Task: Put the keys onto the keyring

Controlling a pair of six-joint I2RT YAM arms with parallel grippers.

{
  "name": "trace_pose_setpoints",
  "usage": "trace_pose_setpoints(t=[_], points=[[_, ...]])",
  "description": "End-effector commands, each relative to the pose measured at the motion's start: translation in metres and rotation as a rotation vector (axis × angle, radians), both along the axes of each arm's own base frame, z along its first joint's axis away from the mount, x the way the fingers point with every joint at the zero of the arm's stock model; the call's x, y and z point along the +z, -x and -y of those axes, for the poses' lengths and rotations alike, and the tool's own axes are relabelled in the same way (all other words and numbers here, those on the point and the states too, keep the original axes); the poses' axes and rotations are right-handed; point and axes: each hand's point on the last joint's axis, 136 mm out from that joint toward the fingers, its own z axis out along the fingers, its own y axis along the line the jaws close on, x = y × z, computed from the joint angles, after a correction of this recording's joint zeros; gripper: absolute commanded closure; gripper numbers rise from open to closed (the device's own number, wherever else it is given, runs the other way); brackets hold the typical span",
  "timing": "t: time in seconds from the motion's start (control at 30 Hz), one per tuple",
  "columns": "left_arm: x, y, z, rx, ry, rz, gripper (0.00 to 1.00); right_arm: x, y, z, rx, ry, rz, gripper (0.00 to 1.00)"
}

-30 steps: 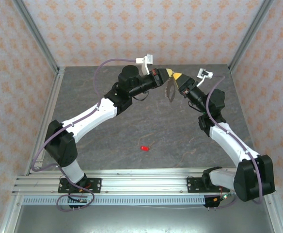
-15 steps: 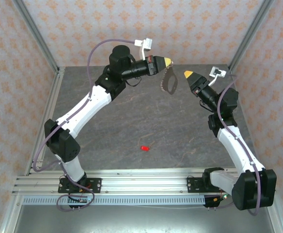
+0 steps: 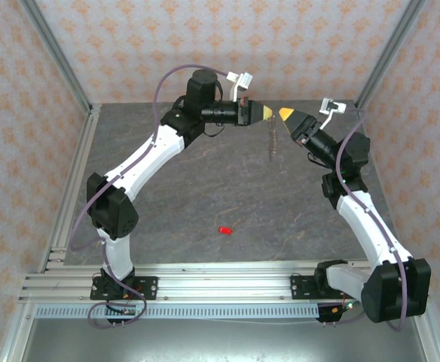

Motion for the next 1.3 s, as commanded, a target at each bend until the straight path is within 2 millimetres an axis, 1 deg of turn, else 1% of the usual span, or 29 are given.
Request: trace_pose_setpoints(t=[0.0,0.13,0.23,0.57,0.77,0.97,1.1,1.27], points=[[0.036,0.014,-0.004,-0.046,0.044,0.092,1.00,0.015,0.007,-0.003,0.018,0.001,0.070,0.61],[0.040,0.016,-0.005,-0.053,0.047,0.101,1.00,0.006,0.003,-0.002,0.003,0.000,0.047,0.63],[0.041,0.018,-0.005,-0.060,0.045,0.104,1.00,0.004,0.002,-0.003,0.008,-0.007,0.044,0.65],[0.040,0.017,-0.004,-0.061,0.046,0.105,1.00,0.003,0.001,-0.016,0.043,-0.011,0.044,0.70],[0.042,0.017,-0.004,-0.058,0.047,0.109,1.00,-0.002,0.001,-0.019,0.048,-0.011,0.036,0.76],[0.043,0.017,-0.005,-0.057,0.049,0.112,1.00,-0.009,-0.001,-0.018,0.035,-0.005,0.018,0.74],[0.044,0.018,-0.005,-0.058,0.048,0.116,1.00,-0.019,-0.006,-0.014,-0.003,0.013,-0.007,0.73],[0.043,0.018,-0.006,-0.057,0.044,0.116,1.00,-0.021,-0.008,-0.013,-0.014,0.010,-0.016,0.74]])
